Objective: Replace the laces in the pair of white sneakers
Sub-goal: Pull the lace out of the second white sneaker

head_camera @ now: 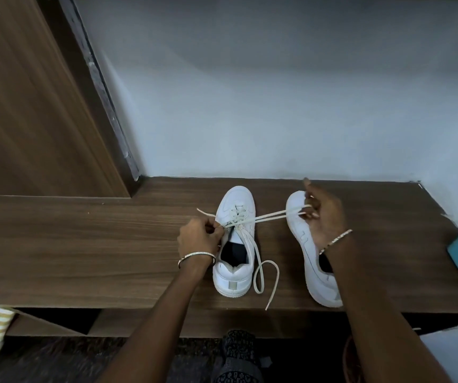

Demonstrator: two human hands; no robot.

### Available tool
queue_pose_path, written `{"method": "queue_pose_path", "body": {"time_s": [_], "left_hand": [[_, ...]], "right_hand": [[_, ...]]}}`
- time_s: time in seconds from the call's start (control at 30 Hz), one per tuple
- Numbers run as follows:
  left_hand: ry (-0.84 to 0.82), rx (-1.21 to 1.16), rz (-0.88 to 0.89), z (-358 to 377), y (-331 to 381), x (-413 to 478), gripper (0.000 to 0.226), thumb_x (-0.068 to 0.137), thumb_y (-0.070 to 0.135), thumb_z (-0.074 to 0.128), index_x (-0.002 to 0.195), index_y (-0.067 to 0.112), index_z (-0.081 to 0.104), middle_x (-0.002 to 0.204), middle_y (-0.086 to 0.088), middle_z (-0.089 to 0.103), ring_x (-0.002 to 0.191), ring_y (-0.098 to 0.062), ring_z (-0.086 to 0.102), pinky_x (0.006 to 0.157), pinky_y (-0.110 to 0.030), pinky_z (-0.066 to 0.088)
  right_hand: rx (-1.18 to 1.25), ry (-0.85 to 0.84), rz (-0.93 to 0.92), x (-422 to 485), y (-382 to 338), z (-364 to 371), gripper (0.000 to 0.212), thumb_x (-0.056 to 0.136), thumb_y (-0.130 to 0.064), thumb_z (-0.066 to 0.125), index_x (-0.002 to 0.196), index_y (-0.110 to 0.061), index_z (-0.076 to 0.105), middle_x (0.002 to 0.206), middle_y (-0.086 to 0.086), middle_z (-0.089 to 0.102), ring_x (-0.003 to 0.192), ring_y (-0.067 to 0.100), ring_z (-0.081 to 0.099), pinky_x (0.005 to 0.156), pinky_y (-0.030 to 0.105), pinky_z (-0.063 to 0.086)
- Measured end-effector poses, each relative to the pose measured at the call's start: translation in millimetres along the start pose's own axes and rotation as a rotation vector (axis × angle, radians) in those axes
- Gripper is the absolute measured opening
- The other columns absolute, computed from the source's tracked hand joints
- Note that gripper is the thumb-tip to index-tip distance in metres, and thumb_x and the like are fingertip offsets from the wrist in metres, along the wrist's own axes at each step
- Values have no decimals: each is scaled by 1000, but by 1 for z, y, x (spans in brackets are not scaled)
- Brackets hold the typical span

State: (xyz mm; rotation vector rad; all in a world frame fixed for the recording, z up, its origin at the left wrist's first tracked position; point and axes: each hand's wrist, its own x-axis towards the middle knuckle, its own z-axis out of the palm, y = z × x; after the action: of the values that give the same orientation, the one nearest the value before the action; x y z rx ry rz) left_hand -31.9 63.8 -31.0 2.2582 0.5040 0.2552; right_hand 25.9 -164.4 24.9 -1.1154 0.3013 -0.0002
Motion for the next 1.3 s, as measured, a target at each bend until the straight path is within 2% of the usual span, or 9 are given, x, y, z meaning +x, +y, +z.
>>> {"method": "queue_pose_path", "body": {"time_s": [0.23,0.3,0.43,0.53,0.7,0.83,0.93,1.17,1.3], "left_hand": [[-10,-12,-25,-1,2,-1,16,79,28,72,65,27,64,66,10,67,73,-19,68,69,-29,52],[-10,-12,-27,-1,3,-1,15,79,28,72,65,27,65,68,9,69,72,-19,68,70,-30,52],[-24,-79,-53,0,-1,1,19,78,28,73,61,26,64,59,11,68,58,-11,69,69,-34,59],[-65,-149,-53,0,-4,2,19,79,27,74,61,26,68,55,13,67,50,-6,67,65,-38,61],[-125,-224,-59,-3,-6,6,17,83,24,74,66,22,72,59,7,70,52,-10,69,59,-34,61],[-173,-298,-74,-1,-13,11,16,80,24,74,65,28,73,61,0,71,56,-21,70,60,-47,62],[-165,-333,-75,0,-14,11,21,82,18,74,63,27,74,60,-1,70,50,-18,64,58,-46,61],[-135,-273,-50,2,-12,8,13,75,37,66,66,30,70,55,6,68,47,-14,64,59,-44,60],[-118,-215,-26,1,-8,9,16,69,42,68,66,27,68,58,10,68,55,-10,67,65,-39,60]], "right_hand": [[336,137,34,-1,-33,-33,41,90,-25,68,53,-17,52,39,-8,35,30,7,26,42,17,37],[-1,181,-34,2,-36,-36,34,91,-31,67,63,-17,54,47,-6,44,33,8,36,41,20,39],[-1501,158,-473,0,-8,-30,15,80,-32,72,71,-22,65,85,4,64,79,28,64,73,37,54],[-1423,-71,-643,-20,23,10,2,82,-25,71,83,-25,73,102,4,62,96,27,60,80,37,50],[-1738,-410,-646,-33,71,56,34,91,-39,66,124,-33,65,126,-7,60,121,21,49,94,41,38],[-1904,-270,-740,-31,80,64,12,89,-34,68,97,-27,75,97,-7,70,104,21,55,83,39,33],[-1825,-221,-809,-31,85,59,5,83,-25,73,79,-26,71,80,-9,68,94,19,56,77,38,29],[-842,144,-520,-23,37,24,11,91,-22,61,82,-17,64,79,-2,73,78,21,67,76,40,53],[-896,155,-284,-2,-8,-14,20,77,-38,72,72,-19,69,73,0,73,73,22,67,80,42,55]]}}
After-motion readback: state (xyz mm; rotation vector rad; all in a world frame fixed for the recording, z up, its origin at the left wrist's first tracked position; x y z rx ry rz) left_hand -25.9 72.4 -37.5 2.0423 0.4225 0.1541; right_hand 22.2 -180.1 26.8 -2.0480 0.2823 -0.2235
